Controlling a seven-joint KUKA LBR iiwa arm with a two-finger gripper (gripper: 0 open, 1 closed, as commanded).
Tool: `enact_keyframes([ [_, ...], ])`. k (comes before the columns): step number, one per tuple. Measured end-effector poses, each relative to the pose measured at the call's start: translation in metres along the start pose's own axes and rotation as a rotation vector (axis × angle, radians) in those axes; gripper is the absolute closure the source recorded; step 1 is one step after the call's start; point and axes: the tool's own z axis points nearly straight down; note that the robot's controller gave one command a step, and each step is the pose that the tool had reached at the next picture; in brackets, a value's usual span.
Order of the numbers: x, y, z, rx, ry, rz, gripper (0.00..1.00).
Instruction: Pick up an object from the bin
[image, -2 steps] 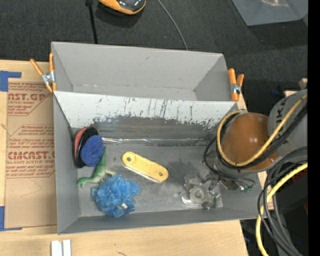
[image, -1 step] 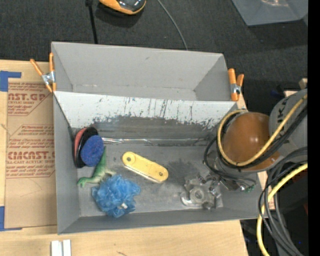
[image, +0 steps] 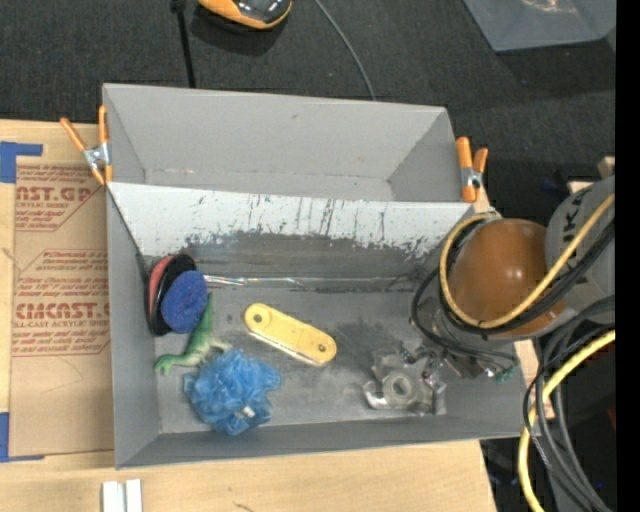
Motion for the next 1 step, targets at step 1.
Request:
enact_keyframes([
  [1, -0.0011, -0.0009, -0.0087, 0.003, -0.003, 0.001, 1.0],
])
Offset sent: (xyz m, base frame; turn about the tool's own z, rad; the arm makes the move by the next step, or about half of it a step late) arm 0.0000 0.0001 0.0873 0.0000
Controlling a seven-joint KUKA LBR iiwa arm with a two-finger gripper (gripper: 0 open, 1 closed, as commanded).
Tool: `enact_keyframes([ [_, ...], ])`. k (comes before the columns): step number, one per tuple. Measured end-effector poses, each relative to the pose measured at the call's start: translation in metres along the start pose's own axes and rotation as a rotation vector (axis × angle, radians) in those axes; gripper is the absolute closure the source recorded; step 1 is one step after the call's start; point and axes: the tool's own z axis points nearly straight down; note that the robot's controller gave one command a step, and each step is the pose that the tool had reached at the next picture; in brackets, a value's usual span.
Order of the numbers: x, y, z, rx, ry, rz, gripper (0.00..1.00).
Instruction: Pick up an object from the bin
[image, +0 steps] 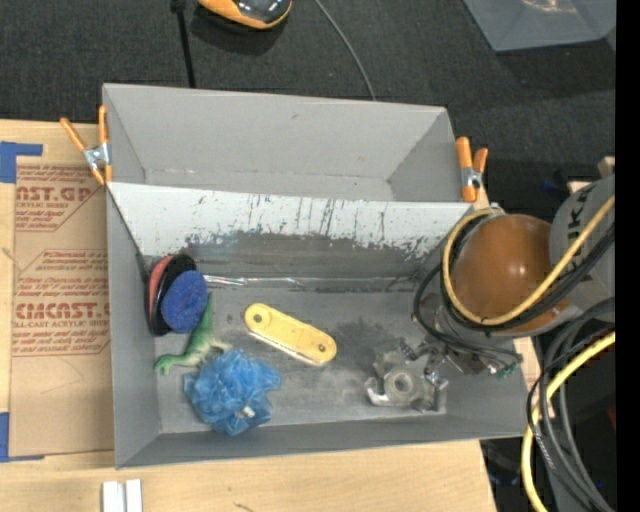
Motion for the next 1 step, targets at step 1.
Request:
enact_keyframes([
  [1, 0.0009, 0.0014, -0.0086, -0.005, 0.005, 0.0, 1.0],
])
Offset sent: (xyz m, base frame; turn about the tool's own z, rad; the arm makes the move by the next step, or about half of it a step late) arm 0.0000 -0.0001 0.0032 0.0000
